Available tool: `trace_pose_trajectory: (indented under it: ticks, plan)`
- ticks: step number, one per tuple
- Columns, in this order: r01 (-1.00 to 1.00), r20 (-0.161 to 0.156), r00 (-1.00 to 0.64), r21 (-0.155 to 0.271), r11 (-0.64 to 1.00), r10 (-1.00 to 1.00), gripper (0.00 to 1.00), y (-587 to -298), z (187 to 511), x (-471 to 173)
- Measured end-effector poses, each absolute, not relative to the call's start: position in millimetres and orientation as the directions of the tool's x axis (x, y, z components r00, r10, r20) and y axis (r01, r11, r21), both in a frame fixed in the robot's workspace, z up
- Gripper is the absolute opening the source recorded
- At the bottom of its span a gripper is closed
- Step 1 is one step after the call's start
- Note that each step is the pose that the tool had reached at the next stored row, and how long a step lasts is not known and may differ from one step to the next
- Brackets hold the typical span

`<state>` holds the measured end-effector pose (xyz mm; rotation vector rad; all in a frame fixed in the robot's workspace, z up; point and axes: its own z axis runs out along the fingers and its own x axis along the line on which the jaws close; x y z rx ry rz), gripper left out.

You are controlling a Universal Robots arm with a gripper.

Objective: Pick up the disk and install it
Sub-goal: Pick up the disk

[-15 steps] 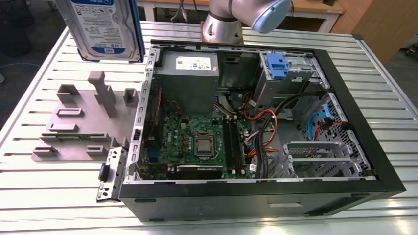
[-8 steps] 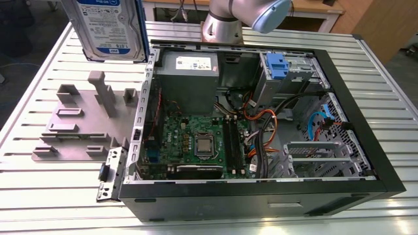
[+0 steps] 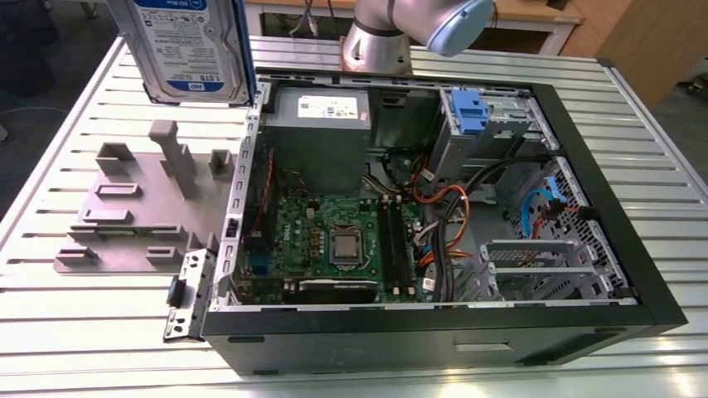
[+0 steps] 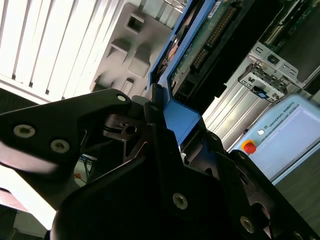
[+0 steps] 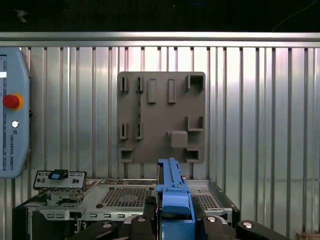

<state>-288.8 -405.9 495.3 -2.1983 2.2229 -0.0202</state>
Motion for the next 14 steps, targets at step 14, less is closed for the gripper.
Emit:
trace_pose_trajectory:
  ticks: [14]
  plan:
    - [-1.000,-0.002,-0.011,-0.020,0.011,-1.000,0.36,-405.9,495.4,-283.8]
